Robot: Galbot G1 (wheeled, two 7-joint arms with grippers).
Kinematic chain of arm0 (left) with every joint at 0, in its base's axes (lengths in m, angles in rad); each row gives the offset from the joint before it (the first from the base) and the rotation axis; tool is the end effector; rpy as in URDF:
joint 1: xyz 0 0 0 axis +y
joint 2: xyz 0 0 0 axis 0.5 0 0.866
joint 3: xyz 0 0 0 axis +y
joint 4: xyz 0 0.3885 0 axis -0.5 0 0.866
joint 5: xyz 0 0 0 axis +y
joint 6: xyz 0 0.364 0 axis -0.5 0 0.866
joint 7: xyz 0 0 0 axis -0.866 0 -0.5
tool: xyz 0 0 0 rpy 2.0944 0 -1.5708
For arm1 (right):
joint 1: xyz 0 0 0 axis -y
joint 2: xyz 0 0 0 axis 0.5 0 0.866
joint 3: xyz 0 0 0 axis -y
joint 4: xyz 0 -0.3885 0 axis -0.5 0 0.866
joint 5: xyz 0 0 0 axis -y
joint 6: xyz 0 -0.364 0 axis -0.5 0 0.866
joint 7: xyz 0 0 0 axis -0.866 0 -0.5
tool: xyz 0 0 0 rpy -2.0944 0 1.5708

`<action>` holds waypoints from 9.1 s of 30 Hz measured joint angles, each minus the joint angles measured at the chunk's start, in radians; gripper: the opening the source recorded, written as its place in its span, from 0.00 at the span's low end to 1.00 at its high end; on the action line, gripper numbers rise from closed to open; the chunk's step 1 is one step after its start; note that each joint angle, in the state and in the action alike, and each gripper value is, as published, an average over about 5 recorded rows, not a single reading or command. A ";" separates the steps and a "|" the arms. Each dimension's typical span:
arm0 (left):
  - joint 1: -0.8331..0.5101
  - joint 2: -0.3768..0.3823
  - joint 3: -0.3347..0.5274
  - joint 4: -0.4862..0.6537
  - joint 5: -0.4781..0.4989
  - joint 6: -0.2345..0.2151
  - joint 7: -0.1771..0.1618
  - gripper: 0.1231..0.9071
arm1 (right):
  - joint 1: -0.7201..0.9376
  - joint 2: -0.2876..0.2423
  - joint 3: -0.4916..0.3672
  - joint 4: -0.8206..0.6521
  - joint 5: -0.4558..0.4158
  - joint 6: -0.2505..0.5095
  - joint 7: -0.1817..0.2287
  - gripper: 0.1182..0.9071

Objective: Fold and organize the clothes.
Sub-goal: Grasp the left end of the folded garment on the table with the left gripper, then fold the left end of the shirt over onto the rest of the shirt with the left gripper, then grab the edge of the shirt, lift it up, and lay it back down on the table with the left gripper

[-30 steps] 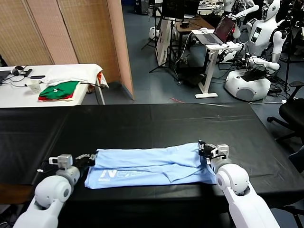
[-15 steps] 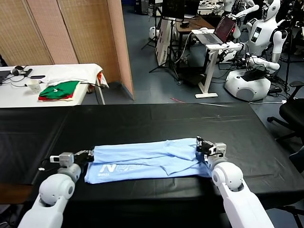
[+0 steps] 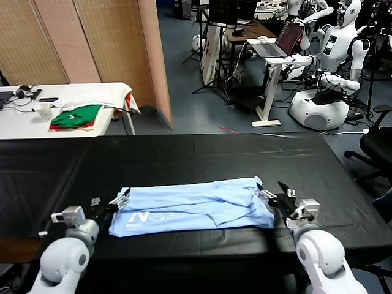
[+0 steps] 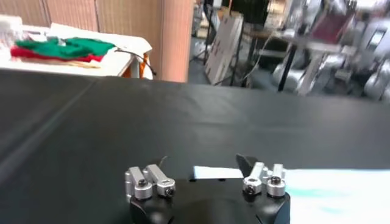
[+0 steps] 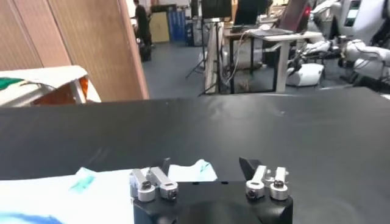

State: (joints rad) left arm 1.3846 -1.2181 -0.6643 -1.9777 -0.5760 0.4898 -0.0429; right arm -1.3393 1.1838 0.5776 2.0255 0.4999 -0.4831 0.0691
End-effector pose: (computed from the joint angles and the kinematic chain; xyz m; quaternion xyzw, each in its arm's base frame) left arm 0.2417 0.1284 -0.3107 -0.0149 -0.9758 0.0880 0.1995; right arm 0.2537 -0.1026 -0.2904 0.0433 -0.9838 -0.0358 0.1701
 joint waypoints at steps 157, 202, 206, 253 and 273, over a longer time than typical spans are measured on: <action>-0.023 -0.099 0.275 -0.039 0.281 -0.265 0.028 1.00 | 0.210 -0.046 -0.490 -0.087 -0.270 0.016 -0.075 1.00; 0.013 -0.161 0.177 0.101 0.034 -0.268 0.063 0.98 | 0.016 0.071 -0.163 0.086 -0.095 0.057 -0.029 1.00; 0.012 -0.170 0.180 0.104 0.025 -0.264 0.064 0.73 | 0.014 0.073 -0.161 0.092 -0.098 0.058 -0.029 1.00; 0.116 0.340 -0.129 -0.143 0.366 -0.166 0.002 0.05 | -0.063 0.118 -0.082 0.095 -0.130 0.025 -0.004 1.00; -0.056 -0.156 0.427 -0.037 0.242 -0.146 0.028 0.15 | -0.063 0.076 -0.112 0.095 -0.032 -0.037 -0.021 1.00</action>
State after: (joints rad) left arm 1.3287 -1.3739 -0.2369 -2.0147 -0.3340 0.3443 -0.0146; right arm -1.4027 1.2593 0.4654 2.1209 0.4679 -0.5203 0.0478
